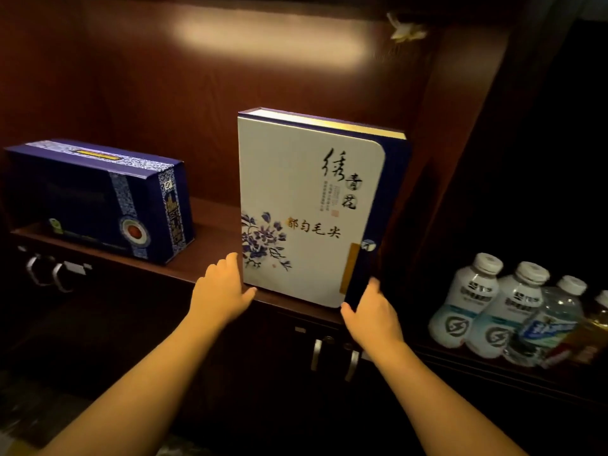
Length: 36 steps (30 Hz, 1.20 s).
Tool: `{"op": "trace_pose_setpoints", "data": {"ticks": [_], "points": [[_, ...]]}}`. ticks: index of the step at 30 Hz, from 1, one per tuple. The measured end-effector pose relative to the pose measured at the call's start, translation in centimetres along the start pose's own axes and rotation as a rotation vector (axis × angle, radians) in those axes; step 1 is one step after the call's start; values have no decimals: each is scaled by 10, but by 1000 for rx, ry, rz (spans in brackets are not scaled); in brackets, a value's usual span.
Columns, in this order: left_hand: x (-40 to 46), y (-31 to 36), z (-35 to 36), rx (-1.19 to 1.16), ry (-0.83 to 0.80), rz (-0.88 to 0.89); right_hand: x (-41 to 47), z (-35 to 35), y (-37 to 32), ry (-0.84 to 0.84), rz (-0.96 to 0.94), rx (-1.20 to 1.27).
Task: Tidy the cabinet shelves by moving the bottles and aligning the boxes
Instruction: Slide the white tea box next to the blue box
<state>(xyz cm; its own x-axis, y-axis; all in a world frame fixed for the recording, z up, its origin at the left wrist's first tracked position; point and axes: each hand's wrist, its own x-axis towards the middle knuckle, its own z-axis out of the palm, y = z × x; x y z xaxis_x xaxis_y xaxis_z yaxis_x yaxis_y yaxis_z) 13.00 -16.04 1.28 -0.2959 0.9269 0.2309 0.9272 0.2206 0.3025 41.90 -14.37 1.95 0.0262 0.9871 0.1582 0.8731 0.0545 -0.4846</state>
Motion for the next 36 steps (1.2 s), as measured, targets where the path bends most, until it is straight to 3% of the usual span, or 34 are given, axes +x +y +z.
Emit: {"op": "trace_pose_setpoints", "data": {"ticks": [6, 14, 27, 36], "points": [[29, -16, 22, -247, -115, 137, 9, 19, -14, 38, 214, 193], [34, -16, 41, -596, -203, 103, 9, 33, -9, 74, 257, 294], [21, -7, 59, -731, -96, -16, 8, 54, 22, 206, 127, 283], [22, -12, 61, -787, -93, 15, 14, 58, 29, 260, 131, 342]]}}
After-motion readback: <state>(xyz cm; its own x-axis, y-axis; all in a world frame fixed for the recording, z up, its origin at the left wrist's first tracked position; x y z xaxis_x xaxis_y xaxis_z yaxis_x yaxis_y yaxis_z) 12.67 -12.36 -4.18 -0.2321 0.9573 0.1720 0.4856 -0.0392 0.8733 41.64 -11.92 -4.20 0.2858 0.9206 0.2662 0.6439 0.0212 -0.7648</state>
